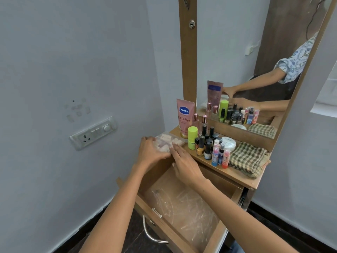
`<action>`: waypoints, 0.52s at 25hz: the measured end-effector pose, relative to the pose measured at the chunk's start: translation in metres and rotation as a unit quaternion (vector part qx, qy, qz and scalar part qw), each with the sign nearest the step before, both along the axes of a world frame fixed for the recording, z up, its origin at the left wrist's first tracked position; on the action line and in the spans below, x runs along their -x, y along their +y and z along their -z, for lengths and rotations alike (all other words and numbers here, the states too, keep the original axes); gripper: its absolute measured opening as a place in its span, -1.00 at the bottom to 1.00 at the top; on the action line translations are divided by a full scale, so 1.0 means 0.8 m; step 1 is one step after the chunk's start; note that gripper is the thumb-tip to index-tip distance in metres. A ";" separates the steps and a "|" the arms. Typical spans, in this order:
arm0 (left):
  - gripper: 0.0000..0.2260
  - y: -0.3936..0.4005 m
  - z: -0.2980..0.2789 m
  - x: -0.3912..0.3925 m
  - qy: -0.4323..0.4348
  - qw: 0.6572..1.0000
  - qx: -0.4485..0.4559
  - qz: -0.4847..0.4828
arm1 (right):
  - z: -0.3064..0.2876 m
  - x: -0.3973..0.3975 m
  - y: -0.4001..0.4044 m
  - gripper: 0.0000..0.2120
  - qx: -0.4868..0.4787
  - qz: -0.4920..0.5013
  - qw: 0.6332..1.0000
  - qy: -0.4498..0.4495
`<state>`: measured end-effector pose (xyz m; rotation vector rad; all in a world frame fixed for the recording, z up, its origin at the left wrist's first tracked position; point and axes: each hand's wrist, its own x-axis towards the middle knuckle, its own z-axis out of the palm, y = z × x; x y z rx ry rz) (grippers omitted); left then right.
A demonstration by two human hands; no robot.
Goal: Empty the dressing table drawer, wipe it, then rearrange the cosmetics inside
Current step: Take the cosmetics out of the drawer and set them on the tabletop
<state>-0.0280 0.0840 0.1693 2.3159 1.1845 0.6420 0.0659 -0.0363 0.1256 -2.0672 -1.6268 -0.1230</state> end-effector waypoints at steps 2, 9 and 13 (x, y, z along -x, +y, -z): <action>-0.33 0.010 0.004 -0.008 0.008 1.000 0.005 0.013 | -0.003 -0.005 0.011 -0.46 0.021 0.004 1.000 0.000; -0.32 0.028 0.018 -0.017 0.018 0.998 0.029 0.057 | -0.006 -0.014 0.022 -0.50 0.067 0.027 0.997 0.025; -0.38 0.031 0.018 -0.021 0.016 0.997 0.031 0.076 | -0.009 -0.015 0.025 -0.52 0.069 0.039 0.996 0.028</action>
